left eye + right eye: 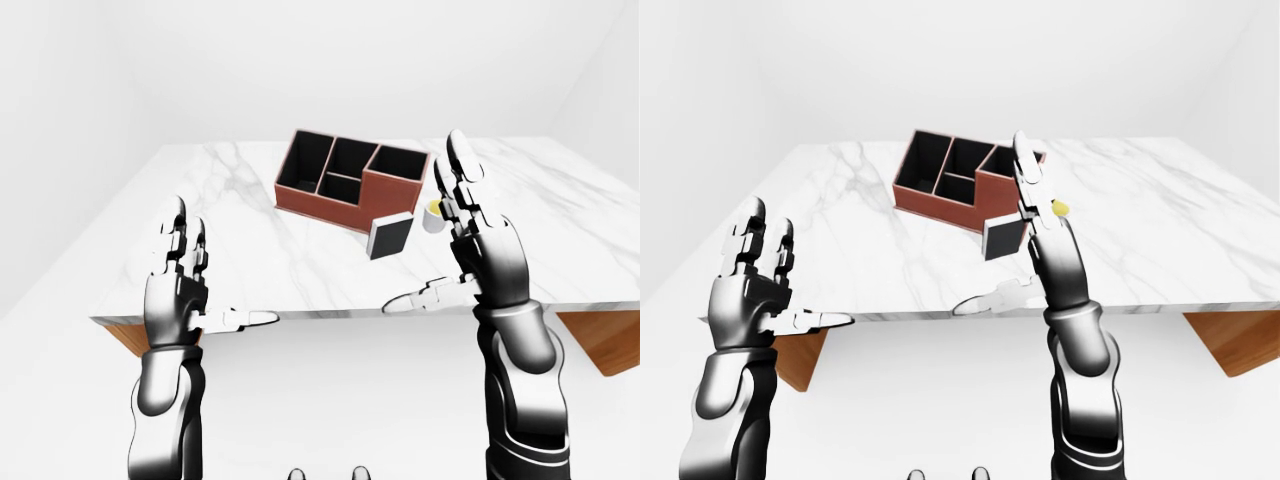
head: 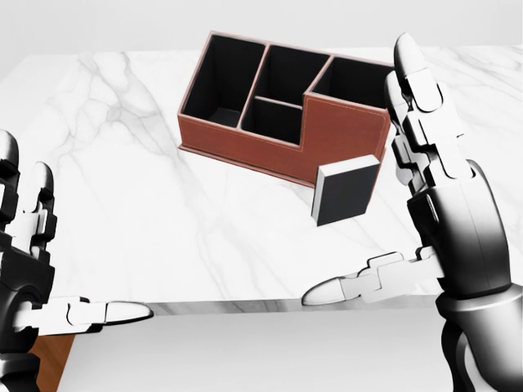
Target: Pick up the book and place it in the right compartment of the caddy.
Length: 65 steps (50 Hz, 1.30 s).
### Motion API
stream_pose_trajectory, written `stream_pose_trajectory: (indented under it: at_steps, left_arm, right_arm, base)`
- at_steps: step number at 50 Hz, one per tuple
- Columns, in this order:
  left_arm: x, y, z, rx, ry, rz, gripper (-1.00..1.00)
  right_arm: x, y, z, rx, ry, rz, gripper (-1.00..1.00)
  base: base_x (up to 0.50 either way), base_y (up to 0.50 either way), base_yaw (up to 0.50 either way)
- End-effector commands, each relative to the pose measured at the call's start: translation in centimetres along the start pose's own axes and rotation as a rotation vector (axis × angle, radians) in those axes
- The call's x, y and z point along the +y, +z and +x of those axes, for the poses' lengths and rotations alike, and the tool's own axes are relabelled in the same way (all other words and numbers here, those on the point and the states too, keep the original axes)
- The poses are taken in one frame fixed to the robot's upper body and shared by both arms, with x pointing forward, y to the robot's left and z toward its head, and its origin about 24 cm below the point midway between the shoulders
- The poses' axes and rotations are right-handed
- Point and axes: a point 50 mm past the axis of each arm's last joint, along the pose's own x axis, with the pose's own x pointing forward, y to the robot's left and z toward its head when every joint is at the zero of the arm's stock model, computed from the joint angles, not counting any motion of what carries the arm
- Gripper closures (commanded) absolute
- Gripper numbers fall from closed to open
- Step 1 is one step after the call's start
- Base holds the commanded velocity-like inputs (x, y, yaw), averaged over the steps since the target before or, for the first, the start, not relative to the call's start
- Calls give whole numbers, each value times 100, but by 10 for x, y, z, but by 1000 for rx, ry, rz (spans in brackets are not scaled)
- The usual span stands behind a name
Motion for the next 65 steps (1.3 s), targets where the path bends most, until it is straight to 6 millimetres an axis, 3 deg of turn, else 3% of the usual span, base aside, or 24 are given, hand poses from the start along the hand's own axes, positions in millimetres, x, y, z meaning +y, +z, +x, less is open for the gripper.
stream_pose_trajectory:
  at_steps: [1,17,65]
  left_arm:
    - [-1,2,-1,-6,-3,2,-100]
    - [-3,8,-3,-30,-5,9,-100]
    - [-3,-2,-3,11,-6,18,-100]
  right_arm:
    - [0,0,-1,3,1,-3,-100]
    - [0,-3,-1,17,4,-8,-100]
    - [-2,1,-3,6,15,-23,-100]
  base:
    - [19,0,0]
    - [19,0,0]
    - [19,0,0]
